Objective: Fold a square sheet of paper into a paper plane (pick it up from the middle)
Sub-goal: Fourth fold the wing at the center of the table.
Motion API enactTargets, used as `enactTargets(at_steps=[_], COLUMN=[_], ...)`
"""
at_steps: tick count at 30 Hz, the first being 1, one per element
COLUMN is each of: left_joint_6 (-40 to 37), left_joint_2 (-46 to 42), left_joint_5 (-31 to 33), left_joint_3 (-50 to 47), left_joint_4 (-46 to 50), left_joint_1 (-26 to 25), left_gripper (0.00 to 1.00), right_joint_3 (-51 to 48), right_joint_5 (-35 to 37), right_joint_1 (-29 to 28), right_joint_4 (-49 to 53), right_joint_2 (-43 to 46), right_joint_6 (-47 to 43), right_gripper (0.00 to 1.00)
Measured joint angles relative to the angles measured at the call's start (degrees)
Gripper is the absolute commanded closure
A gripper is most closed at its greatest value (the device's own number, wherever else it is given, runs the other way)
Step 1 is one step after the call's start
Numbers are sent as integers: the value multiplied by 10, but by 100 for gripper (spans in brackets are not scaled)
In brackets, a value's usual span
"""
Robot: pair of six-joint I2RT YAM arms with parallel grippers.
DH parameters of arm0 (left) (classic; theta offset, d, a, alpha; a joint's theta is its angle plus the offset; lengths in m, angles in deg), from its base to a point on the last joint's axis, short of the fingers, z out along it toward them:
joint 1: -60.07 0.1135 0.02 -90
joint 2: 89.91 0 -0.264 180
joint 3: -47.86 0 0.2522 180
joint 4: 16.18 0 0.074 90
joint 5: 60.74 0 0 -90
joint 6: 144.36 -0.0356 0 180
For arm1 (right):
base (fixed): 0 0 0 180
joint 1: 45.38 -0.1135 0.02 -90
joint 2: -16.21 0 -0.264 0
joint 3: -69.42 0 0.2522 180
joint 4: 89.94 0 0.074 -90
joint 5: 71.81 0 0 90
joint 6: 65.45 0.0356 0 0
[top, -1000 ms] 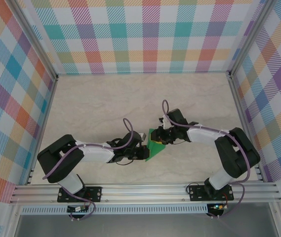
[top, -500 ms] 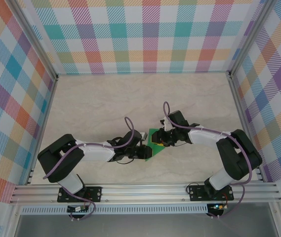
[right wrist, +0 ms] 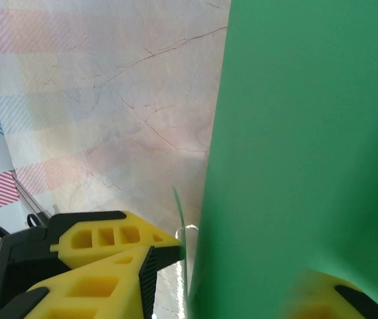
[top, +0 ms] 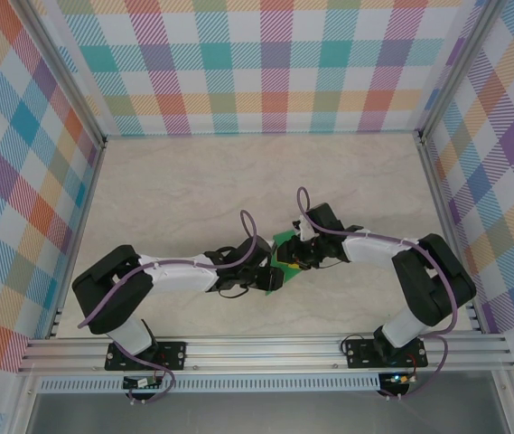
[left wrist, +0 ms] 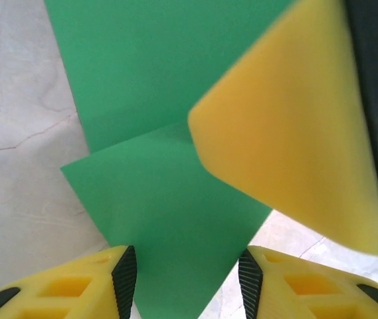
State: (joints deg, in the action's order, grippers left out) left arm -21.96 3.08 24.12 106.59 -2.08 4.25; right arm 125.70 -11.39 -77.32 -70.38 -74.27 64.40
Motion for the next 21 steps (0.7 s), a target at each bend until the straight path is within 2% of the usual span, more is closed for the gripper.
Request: enactTargets(at_steps=[7, 21], left_joint_6=[-15, -29], left_joint_2=[29, 33], left_joint_5=[32, 85], left_joint_3=[28, 49], left_joint_4=[35, 74], left_joint_1=[-20, -41], left_gripper=[53, 73], right_joint_3=[13, 20], right_joint_5=[1, 3], right_joint_1=[0, 0], right_joint_4=[5, 19], right_joint_2=[-10, -14], right_joint_6=[0, 1], right_gripper=[70, 73])
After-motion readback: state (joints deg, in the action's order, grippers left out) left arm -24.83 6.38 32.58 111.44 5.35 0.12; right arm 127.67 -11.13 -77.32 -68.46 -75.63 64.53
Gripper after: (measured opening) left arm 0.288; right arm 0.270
